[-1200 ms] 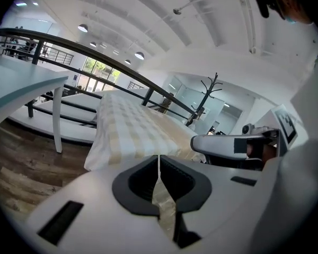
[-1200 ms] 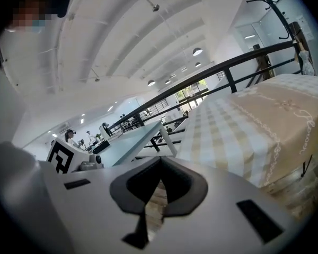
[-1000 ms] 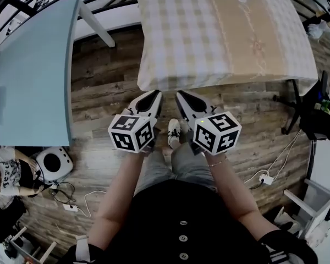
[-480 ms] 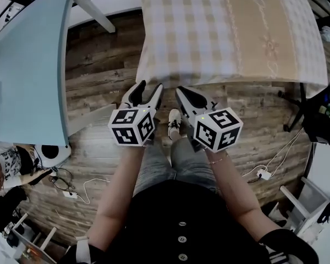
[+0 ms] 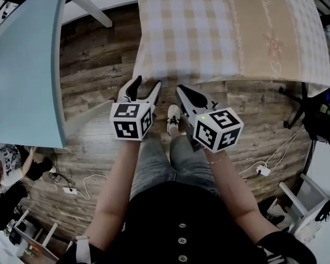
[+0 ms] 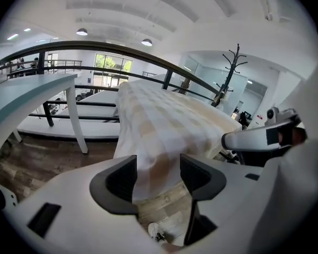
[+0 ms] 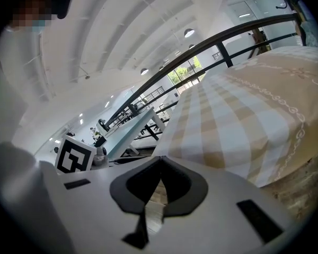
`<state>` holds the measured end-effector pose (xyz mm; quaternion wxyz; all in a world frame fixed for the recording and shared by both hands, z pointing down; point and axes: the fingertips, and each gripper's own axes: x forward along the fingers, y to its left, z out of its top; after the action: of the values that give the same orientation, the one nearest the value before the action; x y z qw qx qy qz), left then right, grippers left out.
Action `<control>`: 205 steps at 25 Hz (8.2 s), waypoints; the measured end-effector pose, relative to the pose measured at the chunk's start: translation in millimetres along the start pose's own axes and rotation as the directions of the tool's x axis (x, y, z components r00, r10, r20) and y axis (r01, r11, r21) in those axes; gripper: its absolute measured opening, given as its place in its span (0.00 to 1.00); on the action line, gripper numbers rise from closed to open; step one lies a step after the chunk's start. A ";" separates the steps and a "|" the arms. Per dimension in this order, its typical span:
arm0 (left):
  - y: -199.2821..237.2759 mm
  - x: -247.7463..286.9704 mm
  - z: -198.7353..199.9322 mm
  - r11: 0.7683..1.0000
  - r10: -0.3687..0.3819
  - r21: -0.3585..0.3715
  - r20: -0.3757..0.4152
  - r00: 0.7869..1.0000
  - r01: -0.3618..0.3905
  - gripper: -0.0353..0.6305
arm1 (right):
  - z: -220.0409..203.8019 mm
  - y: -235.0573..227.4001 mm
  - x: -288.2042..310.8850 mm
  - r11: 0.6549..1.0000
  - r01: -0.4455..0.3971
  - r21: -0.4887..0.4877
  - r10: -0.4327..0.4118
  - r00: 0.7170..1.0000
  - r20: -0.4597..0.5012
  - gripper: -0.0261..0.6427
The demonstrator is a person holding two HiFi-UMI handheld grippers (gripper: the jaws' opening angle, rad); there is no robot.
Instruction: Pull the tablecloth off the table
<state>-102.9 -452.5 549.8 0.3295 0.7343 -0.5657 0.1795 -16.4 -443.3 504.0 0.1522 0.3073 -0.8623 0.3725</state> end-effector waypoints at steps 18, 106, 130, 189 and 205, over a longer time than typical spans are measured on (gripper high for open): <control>0.1 -2.1 -1.2 0.993 -0.006 0.119 -0.003 1.000 0.007 0.13 | -21.4 -6.8 -13.9 0.998 0.030 0.055 -0.030 1.000 0.006 0.08; -90.1 -294.7 -152.0 0.924 -0.316 0.262 0.109 0.942 0.280 0.08 | -187.0 219.8 -163.3 0.989 0.135 -0.054 -0.118 0.963 0.243 0.08; -143.0 -355.2 -203.6 0.929 -0.255 0.309 0.135 0.958 0.204 0.08 | -265.0 253.8 -252.9 0.992 0.095 -0.087 -0.073 0.971 0.226 0.08; -161.3 -386.0 -316.7 0.948 -0.235 0.211 -0.047 0.971 0.239 0.08 | -313.6 262.7 -284.5 0.990 0.086 -0.110 -0.066 0.982 0.178 0.08; -160.7 -388.5 -319.0 0.948 -0.239 0.205 -0.044 0.970 0.243 0.08 | -319.4 268.2 -278.7 0.988 0.073 -0.137 -0.052 0.987 0.150 0.08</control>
<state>-30.2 66.4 486.6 0.2752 0.8267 -0.4469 0.2030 34.8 51.0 435.8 0.1220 0.3491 -0.8853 0.2819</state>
